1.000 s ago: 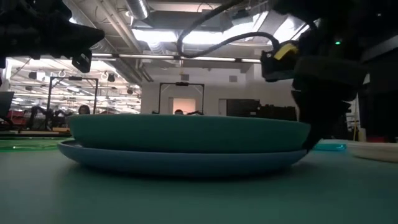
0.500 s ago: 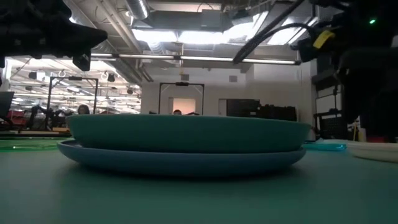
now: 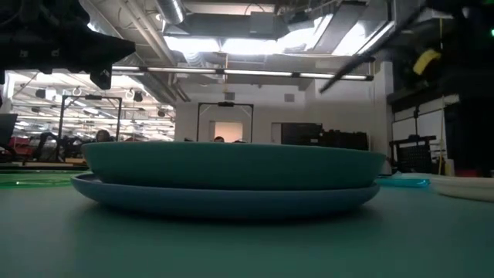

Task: Stack plastic plates
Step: Stack the pink plate on the green plate

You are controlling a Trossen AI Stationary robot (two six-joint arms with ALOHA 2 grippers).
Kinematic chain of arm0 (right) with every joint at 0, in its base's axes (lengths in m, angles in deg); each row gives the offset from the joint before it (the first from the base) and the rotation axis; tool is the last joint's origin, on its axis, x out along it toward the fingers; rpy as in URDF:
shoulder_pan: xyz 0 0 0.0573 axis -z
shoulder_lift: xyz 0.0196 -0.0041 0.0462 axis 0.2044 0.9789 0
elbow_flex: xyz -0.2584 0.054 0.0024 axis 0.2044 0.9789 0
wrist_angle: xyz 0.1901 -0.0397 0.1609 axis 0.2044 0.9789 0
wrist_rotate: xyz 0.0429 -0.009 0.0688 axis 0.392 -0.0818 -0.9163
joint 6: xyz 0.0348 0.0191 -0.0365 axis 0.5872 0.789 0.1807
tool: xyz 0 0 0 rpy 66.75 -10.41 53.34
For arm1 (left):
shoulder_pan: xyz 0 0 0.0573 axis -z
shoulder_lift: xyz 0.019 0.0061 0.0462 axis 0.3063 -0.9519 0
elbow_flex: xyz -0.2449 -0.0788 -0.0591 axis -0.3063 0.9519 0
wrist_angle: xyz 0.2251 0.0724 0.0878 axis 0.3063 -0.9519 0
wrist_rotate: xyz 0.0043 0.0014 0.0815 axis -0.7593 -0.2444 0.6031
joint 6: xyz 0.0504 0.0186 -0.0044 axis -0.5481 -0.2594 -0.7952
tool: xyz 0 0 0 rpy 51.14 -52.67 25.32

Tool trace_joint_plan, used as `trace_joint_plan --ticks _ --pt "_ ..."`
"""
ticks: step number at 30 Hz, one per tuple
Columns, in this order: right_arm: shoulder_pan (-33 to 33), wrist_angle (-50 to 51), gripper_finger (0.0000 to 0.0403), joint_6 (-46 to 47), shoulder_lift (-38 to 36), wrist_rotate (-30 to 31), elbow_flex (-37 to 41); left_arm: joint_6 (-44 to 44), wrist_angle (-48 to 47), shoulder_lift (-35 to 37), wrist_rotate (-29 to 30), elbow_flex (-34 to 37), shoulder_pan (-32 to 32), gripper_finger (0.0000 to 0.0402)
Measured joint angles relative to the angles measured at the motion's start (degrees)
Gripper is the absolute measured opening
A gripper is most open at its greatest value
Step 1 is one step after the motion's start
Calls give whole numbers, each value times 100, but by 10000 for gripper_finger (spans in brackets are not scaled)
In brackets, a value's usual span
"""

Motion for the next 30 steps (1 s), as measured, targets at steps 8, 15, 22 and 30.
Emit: trace_joint_plan --ticks 8,15,22,30 --pt "15 -656 127 198 2 -172 426 4 -9 0 30 0 0 6" --pt "15 -664 127 316 2 -73 589 0 -46 0 44 0 -2 6" --pt "16 -992 127 326 2 -251 825 17 -48 2 4 0 -2 6" --pt "11 -1123 97 -77 -17 -173 948 13 -50 0 2 0 -2 6"
